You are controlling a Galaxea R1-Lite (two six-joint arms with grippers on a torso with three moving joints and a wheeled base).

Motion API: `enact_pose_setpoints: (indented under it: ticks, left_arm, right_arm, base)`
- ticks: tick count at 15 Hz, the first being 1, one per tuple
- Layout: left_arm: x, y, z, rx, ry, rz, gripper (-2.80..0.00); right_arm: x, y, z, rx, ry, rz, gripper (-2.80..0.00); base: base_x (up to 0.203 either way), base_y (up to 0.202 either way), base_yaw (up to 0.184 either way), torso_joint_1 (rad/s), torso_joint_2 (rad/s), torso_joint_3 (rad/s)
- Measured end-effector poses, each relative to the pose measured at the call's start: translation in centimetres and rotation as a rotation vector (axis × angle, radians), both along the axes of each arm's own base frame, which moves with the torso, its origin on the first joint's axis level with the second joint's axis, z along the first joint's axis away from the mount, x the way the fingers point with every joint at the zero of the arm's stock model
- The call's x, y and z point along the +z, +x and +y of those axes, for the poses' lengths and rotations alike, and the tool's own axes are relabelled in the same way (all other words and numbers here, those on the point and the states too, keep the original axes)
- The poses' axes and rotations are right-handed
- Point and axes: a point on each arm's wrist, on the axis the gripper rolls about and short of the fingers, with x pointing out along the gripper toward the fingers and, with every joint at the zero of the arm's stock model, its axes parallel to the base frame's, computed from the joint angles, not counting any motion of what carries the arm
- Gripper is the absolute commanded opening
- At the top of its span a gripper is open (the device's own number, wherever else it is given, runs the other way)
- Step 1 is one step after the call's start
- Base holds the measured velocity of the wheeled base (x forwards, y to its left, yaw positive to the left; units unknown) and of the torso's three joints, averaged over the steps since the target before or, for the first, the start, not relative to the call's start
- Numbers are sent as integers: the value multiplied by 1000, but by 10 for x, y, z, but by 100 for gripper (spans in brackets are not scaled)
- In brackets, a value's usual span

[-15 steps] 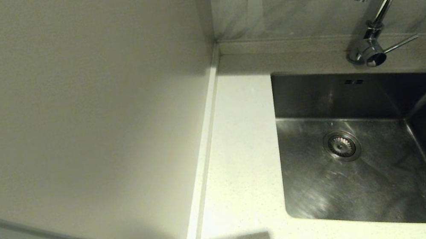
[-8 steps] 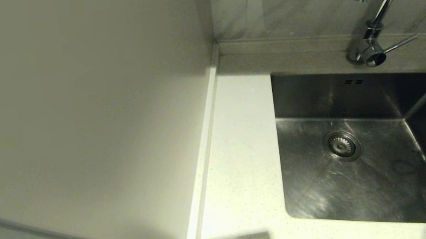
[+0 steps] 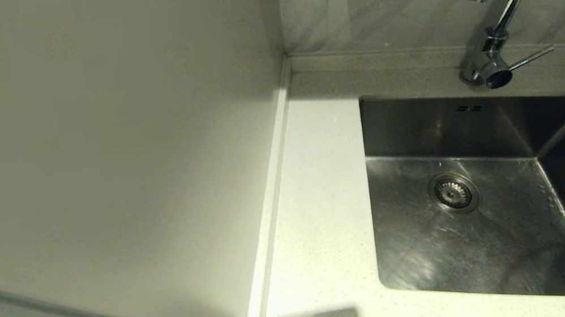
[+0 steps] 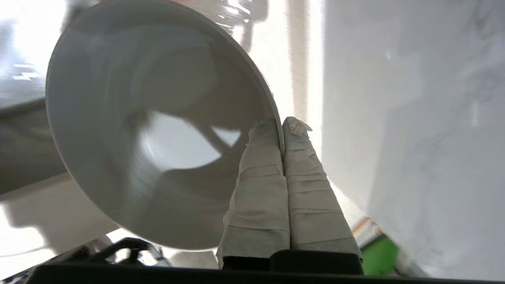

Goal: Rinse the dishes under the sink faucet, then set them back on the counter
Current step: Put a bowl back to the table from the sink

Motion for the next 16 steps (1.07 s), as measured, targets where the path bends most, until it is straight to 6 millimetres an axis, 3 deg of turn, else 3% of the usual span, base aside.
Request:
enact_pose_setpoints:
  ticks: [4,7,11,16]
  left_arm:
    - [0,0,0,0,0,0,-280]
    - [0,0,0,0,0,0,-280]
    - [0,0,0,-1,0,0,-280]
    - [0,0,0,0,0,0,-280]
  right_arm:
    - [-13,3,-29,-63,12,55,-280]
    - [-21,1,-39,-91,32,84,-280]
    - [-32,-5,-37,-54,66,138,-280]
    - [-48,-23,-19,30,120,232,-280]
  base:
    - [0,0,0,0,0,0]
    - [0,0,0,0,0,0]
    - [0,0,0,0,0,0]
    - [0,0,0,0,0,0]
